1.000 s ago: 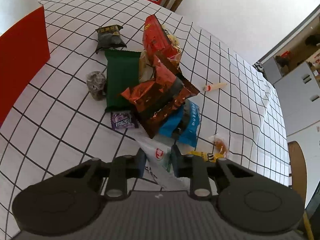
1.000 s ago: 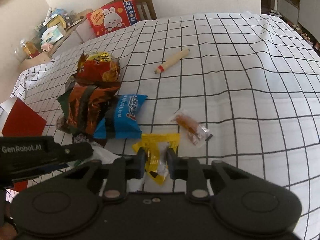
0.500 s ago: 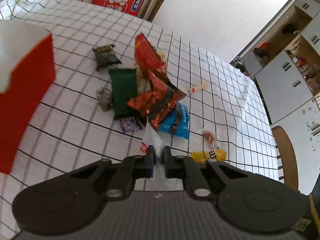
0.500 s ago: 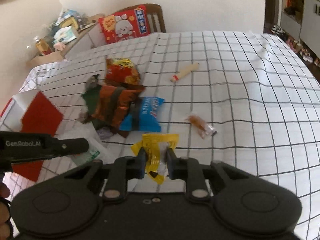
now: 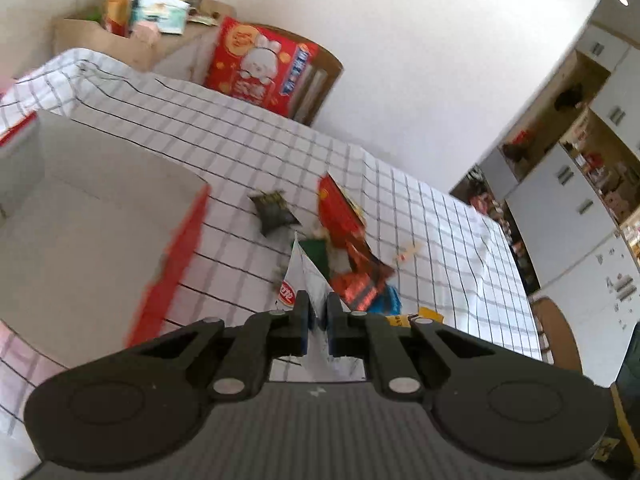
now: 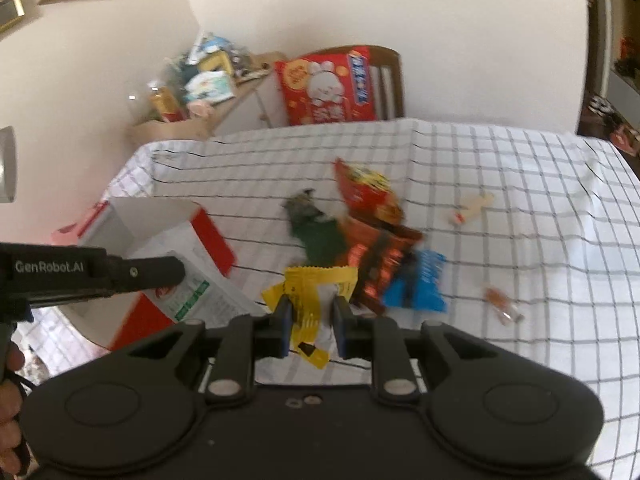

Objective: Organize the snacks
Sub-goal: 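Carry both packets over the red box and open both grippers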

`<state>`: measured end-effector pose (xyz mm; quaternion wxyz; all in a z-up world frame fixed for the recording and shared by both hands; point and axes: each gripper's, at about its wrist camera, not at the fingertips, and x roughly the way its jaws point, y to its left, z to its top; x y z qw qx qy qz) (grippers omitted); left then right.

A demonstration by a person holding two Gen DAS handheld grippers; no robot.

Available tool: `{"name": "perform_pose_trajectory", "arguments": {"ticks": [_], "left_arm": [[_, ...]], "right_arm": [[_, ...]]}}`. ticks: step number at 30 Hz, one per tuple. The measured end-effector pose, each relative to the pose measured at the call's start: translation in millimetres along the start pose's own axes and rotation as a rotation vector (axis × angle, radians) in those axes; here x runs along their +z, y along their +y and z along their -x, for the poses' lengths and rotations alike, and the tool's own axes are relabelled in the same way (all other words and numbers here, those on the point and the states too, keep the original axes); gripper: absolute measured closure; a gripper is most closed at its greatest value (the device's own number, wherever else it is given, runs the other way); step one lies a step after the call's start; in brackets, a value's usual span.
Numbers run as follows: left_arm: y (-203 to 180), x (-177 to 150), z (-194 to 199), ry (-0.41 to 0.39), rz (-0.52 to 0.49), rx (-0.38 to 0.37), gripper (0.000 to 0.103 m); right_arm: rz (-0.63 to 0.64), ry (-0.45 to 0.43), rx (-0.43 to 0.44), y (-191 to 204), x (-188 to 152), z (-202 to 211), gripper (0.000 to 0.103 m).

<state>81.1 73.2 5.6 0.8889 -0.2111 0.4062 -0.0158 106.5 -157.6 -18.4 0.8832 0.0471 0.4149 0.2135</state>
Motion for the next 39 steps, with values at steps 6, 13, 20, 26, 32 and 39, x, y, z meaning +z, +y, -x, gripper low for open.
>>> {"name": "perform_pose_trajectory", "arguments": {"ticks": [6, 13, 20, 26, 32, 39], "left_arm": [[27.8, 24.3, 27.0, -0.062, 0.023, 0.045, 0.095], [70.1, 38.1, 51.5, -0.127, 0.063, 0.109, 0.095], [112.9, 46.1, 59.7, -0.172, 0.093, 0.200, 0.095], [149.2, 43.8, 46.1, -0.132, 0.125, 0.273, 0.095], [170.8, 36.7, 26.2, -0.085, 0.139, 0.326, 0.095], [170.0, 30.1, 12.0, -0.058, 0.098, 0.349, 0.095]], "right_arm": [[0.069, -0.019, 0.058, 46.8, 18.8, -9.1, 0.084], [0.158, -0.031, 0.121, 102.6, 34.9, -23.3, 0.084], [0.224, 0.019, 0.184, 154.7, 36.8, -53.6, 0.084], [0.283, 0.066, 0.195, 186.5, 33.3, -89.6, 0.084], [0.316, 0.115, 0.181, 199.6, 24.9, -115.8, 0.084], [0.335, 0.160, 0.152, 201.9, 16.7, -135.0, 0.082]]}}
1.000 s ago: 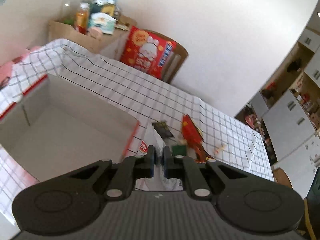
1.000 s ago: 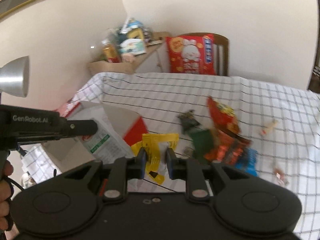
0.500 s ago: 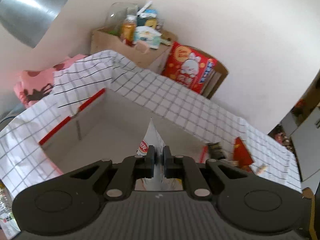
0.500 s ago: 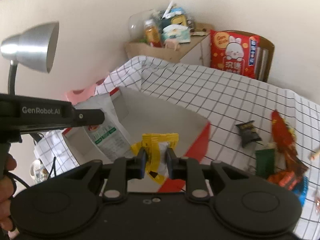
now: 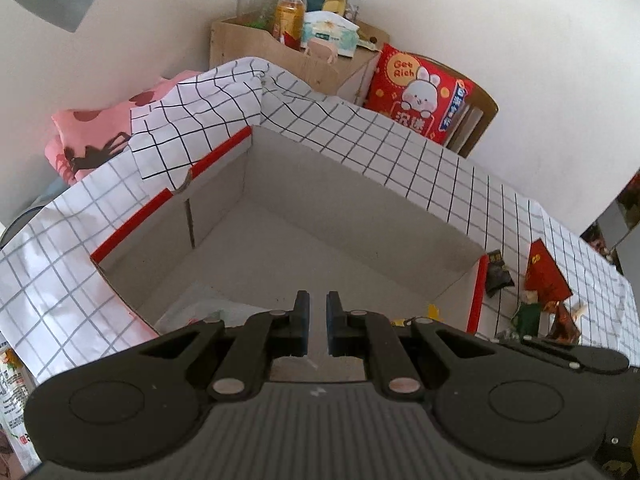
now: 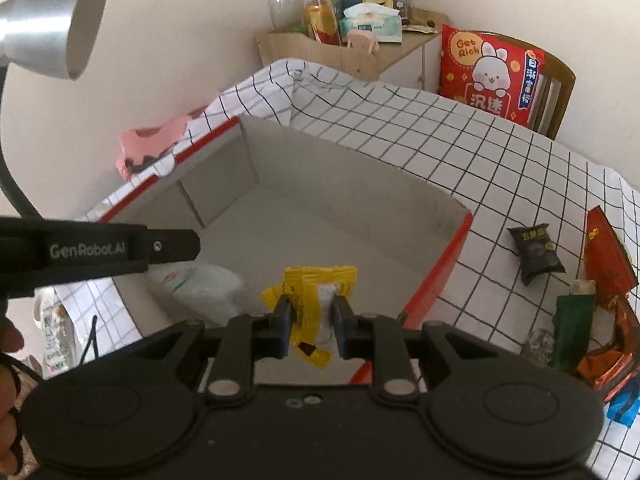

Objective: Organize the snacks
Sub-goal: 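Carry both packets over the red box and open both grippers, then move both tools back over the snack pile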

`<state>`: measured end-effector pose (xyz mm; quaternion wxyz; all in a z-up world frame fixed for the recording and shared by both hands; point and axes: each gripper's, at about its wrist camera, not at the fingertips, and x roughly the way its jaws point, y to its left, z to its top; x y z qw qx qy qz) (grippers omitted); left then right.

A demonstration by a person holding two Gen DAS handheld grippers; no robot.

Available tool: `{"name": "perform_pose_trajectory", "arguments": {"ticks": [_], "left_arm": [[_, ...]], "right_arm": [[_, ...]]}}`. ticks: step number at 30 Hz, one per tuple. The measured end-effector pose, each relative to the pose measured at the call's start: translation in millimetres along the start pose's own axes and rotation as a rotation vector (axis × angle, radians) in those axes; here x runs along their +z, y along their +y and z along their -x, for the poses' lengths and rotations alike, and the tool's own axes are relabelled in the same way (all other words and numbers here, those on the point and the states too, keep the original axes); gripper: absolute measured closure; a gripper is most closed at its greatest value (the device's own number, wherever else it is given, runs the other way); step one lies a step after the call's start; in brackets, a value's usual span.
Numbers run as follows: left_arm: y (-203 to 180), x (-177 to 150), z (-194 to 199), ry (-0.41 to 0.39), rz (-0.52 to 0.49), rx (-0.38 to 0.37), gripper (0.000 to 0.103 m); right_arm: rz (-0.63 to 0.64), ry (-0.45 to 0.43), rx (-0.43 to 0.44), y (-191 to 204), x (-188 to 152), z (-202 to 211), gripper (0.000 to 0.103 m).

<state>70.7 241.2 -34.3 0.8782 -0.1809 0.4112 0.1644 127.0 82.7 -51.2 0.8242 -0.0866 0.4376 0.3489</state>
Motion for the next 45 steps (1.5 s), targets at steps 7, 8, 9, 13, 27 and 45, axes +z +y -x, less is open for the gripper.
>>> {"name": "perform_pose_trajectory", "arguments": {"ticks": [7, 8, 9, 13, 27, 45], "left_arm": [[-1.9, -9.6, -3.2, 0.022, -0.011, 0.038, 0.094], [-2.4, -10.5, -2.5, 0.023, -0.015, 0.039, 0.093], [-2.7, -11.3, -1.3, 0.021, -0.018, 0.039, 0.091], [-4.9, -13.5, 3.0, 0.010, -0.022, 0.040, 0.075], [-29.1, -20.2, 29.6, -0.041, -0.040, 0.021, 0.039], [-110.4, -37.2, 48.7, -0.091, -0.127, -0.088, 0.018]], "right_arm": [[-0.023, 0.023, 0.000, -4.8, -1.4, -2.2, 0.073], [-0.030, 0.022, 0.004, -6.3, -2.0, -0.3, 0.071], [-0.034, 0.019, 0.007, -7.5, -2.7, 1.4, 0.069], [-0.049, 0.003, 0.018, -12.4, -5.7, 11.8, 0.061], [-0.108, -0.083, 0.012, -42.9, -16.7, 63.6, 0.032], [-0.231, -0.204, -0.072, -119.8, -63.6, 139.5, 0.004]]}}
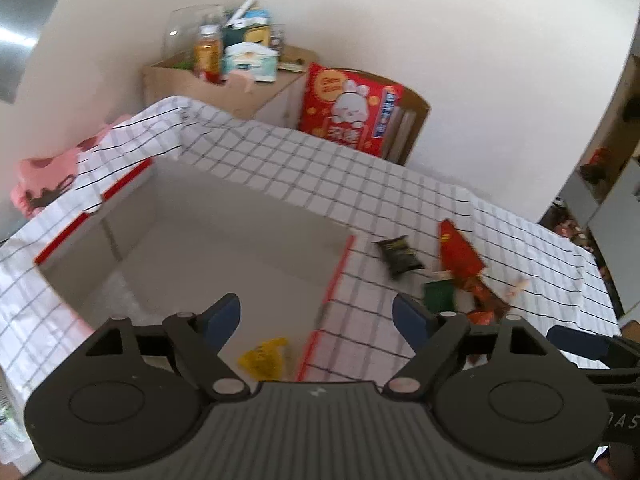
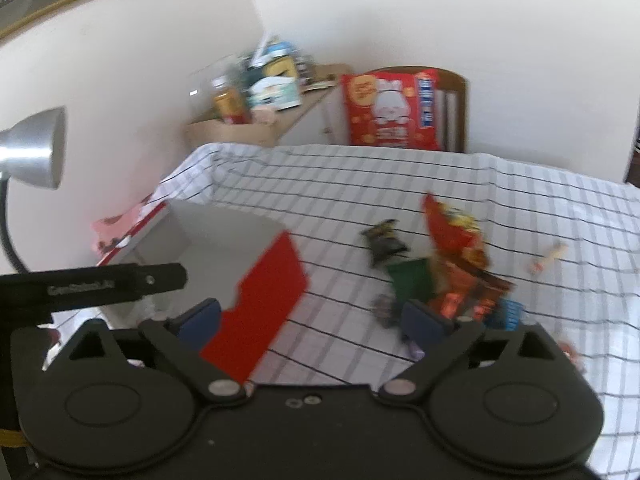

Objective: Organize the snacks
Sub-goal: 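Move both tools back over the snack pile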

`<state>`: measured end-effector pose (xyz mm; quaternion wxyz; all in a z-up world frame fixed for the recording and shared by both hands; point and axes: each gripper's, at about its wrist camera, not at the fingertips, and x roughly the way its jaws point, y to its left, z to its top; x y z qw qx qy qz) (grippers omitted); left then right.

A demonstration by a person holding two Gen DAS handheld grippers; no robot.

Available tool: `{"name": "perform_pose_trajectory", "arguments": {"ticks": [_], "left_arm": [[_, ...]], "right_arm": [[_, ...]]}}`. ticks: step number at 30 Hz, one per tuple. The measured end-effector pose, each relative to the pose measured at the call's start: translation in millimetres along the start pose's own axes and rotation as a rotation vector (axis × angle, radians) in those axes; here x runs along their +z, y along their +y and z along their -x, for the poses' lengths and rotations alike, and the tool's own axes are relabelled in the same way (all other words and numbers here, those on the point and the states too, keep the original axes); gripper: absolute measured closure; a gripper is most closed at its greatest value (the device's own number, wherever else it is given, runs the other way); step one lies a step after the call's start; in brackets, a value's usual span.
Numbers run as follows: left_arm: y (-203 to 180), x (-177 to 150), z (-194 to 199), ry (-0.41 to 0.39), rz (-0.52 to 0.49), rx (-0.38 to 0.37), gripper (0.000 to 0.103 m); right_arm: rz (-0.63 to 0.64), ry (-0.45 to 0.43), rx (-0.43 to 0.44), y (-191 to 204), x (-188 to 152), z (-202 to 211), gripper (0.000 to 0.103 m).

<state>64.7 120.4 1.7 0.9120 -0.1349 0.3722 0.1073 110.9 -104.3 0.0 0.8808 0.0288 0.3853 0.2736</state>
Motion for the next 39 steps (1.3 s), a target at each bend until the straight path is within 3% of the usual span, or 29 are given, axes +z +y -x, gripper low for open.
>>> {"name": "perform_pose_trajectory", "arguments": {"ticks": [2, 4, 6, 20, 30, 39], "left_arm": [[-13.2, -1.0, -2.3, -0.004, -0.010, -0.021, 0.014], [-26.5, -2.8, -6.1, 0.000, -0.016, -0.048, 0.003], [-39.3, -4.5, -10.7, 0.004, -0.028, -0.071, 0.000], [-137.8, -32.7, -61.3, 0.067, -0.217, -0.153, 0.000], [-177.4, -38.7, -102.3, 0.082, -0.300, -0.132, 0.001], [-194.1, -42.7, -141.5, 0.131, -0.347, -0.118, 0.002]], "right_arm": [[-0.019, -0.007, -0.026, -14.6, -3.0, 5.7, 0.004], [-0.033, -0.014, -0.054, -27.9, -7.7, 11.0, 0.003], [-0.044, -0.019, -0.086, -41.4, -12.3, 16.3, 0.003], [-0.027, 0.006, -0.270, -129.4, -48.4, 30.7, 0.003], [-0.056, 0.065, -0.298, -176.3, -54.6, 9.1, 0.007], [-0.026, 0.141, -0.299, -203.9, -61.4, -27.8, 0.019]]}}
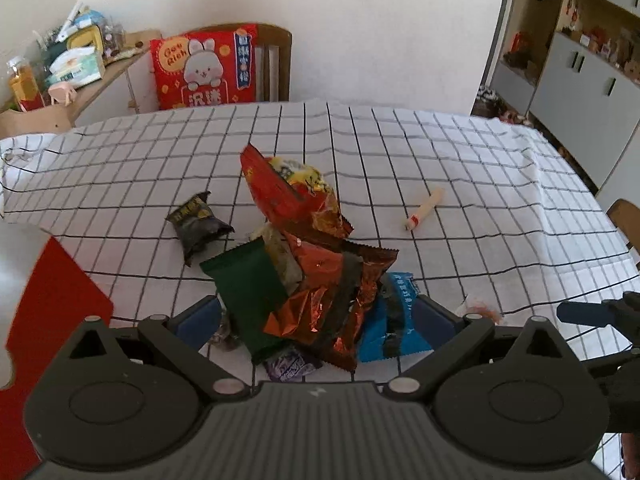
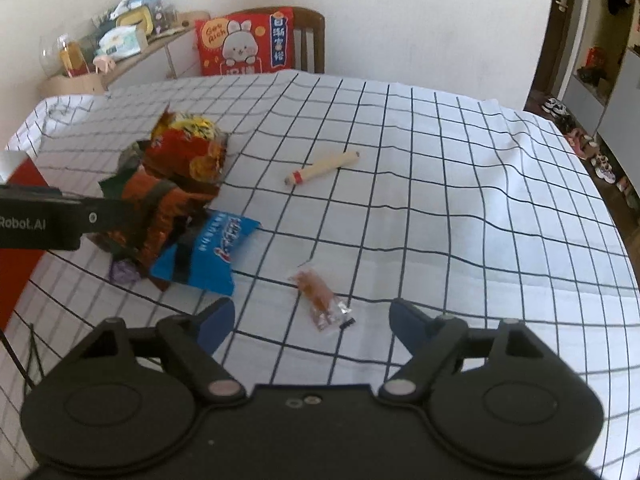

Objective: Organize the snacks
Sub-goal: 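Move both tools back over the snack pile, then grasp the orange-red snack bag with the left gripper while the right grasps the sausage stick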

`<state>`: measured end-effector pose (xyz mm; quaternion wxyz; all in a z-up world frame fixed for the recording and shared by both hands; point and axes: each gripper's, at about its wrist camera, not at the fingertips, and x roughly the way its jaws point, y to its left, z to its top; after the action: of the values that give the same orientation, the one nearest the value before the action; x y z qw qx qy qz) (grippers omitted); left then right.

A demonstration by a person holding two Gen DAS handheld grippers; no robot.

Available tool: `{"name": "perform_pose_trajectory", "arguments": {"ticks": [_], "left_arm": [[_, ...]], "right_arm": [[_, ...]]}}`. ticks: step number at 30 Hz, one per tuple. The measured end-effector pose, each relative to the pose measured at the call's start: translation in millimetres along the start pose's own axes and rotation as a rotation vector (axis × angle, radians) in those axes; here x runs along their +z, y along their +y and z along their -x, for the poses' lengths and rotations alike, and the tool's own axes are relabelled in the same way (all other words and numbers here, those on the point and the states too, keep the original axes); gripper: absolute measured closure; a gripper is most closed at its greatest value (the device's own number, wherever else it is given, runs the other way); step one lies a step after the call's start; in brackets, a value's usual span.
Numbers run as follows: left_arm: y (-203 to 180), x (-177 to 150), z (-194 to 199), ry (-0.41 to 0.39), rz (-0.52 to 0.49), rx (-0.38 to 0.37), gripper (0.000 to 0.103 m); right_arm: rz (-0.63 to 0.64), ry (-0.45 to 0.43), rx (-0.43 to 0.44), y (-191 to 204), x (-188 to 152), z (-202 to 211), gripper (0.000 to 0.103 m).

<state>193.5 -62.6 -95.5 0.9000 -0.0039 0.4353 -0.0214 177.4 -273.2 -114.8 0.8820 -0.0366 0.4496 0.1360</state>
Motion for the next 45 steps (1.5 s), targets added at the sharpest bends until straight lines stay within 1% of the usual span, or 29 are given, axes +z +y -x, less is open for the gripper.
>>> {"name": "perform_pose_trajectory", "arguments": {"ticks": [7, 9, 11, 12, 14, 16, 17, 18, 19, 20, 21, 22, 23, 25, 28, 33, 38, 45], "left_arm": [[-5.0, 3.0, -28.6, 0.044, -0.037, 0.013, 0.021], [-5.9, 3.5, -34.3, 0.051, -0.048, 0.009, 0.023], [-6.2, 4.5, -40.6, 0.057, -0.056, 0.011, 0.024], [-5.6, 5.0, -43.0, 0.060, -0.055, 0.008, 0.026], [-5.2, 6.5, -47.8, 0.067, -0.050, 0.000, 0.031], [-5.3, 7.0, -51.2, 0.075, -0.049, -0.009, 0.038], [-5.5, 7.0, -52.5, 0.079, -0.049, -0.014, 0.040], [-5.1, 7.0, -53.9, 0.087, -0.045, -0.025, 0.044], [-4.3, 7.0, -54.4, 0.092, -0.040, -0.034, 0.045], [-3.5, 7.4, -55.1, 0.093, -0.036, -0.038, 0.046], [-2.2, 7.5, -55.6, 0.095, -0.031, -0.042, 0.049], [-1.1, 7.9, -55.9, 0.097, -0.025, -0.049, 0.051], [-0.2, 8.1, -55.9, 0.098, -0.020, -0.055, 0.052], [0.6, 8.5, -55.3, 0.097, -0.014, -0.059, 0.056], [1.0, 7.1, -52.6, 0.093, -0.007, -0.060, 0.057], [3.6, 4.0, -42.1, 0.091, 0.018, -0.073, 0.058], [2.9, 0.6, -17.2, 0.067, 0.003, -0.081, 0.058], [12.4, -3.1, 20.3, 0.047, 0.037, -0.096, 0.058]], "right_arm": [[0.021, 0.045, 0.004, -4.9, 5.7, -28.7, 0.031], [0.032, 0.052, 0.009, -4.2, 7.0, -34.3, 0.035], [0.053, 0.057, 0.008, -2.6, 8.2, -39.6, 0.041], [0.061, 0.060, 0.007, -1.7, 8.8, -42.2, 0.042], [0.074, 0.069, 0.004, -0.9, 9.7, -47.1, 0.048], [0.083, 0.074, 0.003, -0.7, 9.9, -50.1, 0.055], [0.090, 0.075, 0.004, -0.2, 9.8, -51.1, 0.056], [0.098, 0.072, 0.002, 0.7, 9.9, -51.4, 0.057], [0.110, 0.068, 0.000, 1.9, 9.5, -51.1, 0.061], [0.118, 0.065, 0.001, 3.2, 9.6, -51.3, 0.067], [0.121, 0.065, 0.003, 4.0, 9.8, -50.9, 0.071], [0.120, 0.065, 0.004, 4.3, 10.0, -50.3, 0.080], [0.118, 0.066, 0.003, 4.5, 10.3, -50.2, 0.082], [0.116, 0.066, 0.002, 4.6, 10.3, -50.3, 0.083], [0.106, 0.063, 0.001, 5.6, 8.5, -48.2, 0.084], [0.051, 0.059, 0.015, 6.6, 6.7, -35.8, 0.086], [0.012, 0.038, 0.040, 12.3, 8.7, -13.6, 0.086], [-0.014, 0.000, 0.073, 27.6, 14.5, 21.7, 0.086]]}}
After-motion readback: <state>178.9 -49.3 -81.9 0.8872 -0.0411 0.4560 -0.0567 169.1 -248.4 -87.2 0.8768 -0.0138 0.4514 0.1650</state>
